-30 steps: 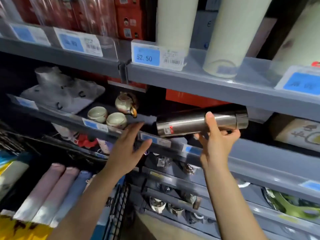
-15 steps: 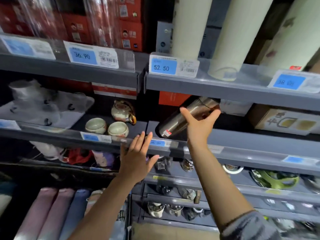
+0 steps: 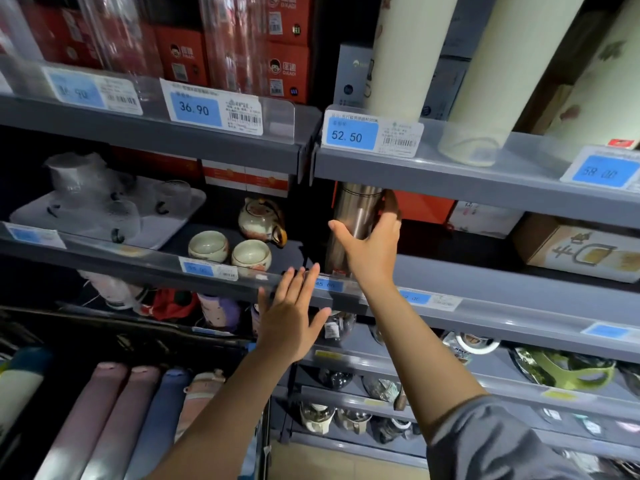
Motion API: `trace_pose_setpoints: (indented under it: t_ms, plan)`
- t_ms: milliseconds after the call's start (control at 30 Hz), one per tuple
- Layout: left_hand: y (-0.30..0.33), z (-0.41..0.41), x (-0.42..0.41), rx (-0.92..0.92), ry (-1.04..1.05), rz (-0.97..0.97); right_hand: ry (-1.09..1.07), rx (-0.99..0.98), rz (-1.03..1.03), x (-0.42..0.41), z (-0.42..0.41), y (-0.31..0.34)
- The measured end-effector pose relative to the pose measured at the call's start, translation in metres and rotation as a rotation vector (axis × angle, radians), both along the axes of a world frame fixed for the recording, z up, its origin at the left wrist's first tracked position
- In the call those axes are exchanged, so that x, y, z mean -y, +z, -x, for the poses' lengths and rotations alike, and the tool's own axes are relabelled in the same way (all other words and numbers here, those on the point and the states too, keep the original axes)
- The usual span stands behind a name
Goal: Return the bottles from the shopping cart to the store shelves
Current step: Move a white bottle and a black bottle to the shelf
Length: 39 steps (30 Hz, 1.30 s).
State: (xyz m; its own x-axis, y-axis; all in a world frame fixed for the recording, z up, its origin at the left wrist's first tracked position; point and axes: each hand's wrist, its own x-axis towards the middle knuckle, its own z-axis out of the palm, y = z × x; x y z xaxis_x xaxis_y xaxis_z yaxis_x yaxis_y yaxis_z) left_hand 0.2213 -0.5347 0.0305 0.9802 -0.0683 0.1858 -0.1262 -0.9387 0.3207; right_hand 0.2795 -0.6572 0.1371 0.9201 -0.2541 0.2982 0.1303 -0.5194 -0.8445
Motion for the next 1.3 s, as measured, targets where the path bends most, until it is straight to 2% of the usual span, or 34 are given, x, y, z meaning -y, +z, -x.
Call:
trace_pose_setpoints:
  t_ms: [133, 333, 533, 633, 800, 900, 1000, 1133, 1300]
  plan:
    - [-0.004, 0.000, 0.000, 0.016, -0.012, 0.027, -0.003, 0.023, -0.011, -0.002, 0.000, -0.004]
    - [-0.009, 0.006, -0.015, 0.162, -0.111, 0.140, 0.028, 0.031, -0.091, 0.010, 0.028, -0.019]
    - [-0.036, 0.067, -0.067, 0.382, -0.020, 0.244, 0.096, 0.120, -0.122, -0.014, 0.090, -0.038]
    - [-0.058, 0.114, -0.103, 0.341, 0.122, 0.295, 0.236, 0.075, -0.083, -0.043, 0.118, -0.054]
    - [-0.083, 0.186, -0.168, 0.126, 0.310, 0.288, 0.557, -0.066, 0.102, -0.103, 0.159, -0.093]
    - [-0.088, 0.219, -0.204, 0.021, 0.509, 0.324, 0.691, -0.226, 0.207, -0.138, 0.178, -0.123]
    - [-0.090, 0.245, -0.242, 0.048, 0.656, 0.308, 0.869, -0.459, 0.352, -0.170, 0.192, -0.157]
    - [-0.090, 0.259, -0.293, 0.068, 0.868, 0.264, 0.987, -0.710, 0.509, -0.199, 0.207, -0.189]
    - [-0.110, 0.236, -0.357, -0.115, 0.933, 0.187, 1.056, -0.870, 0.508, -0.229, 0.203, -0.202]
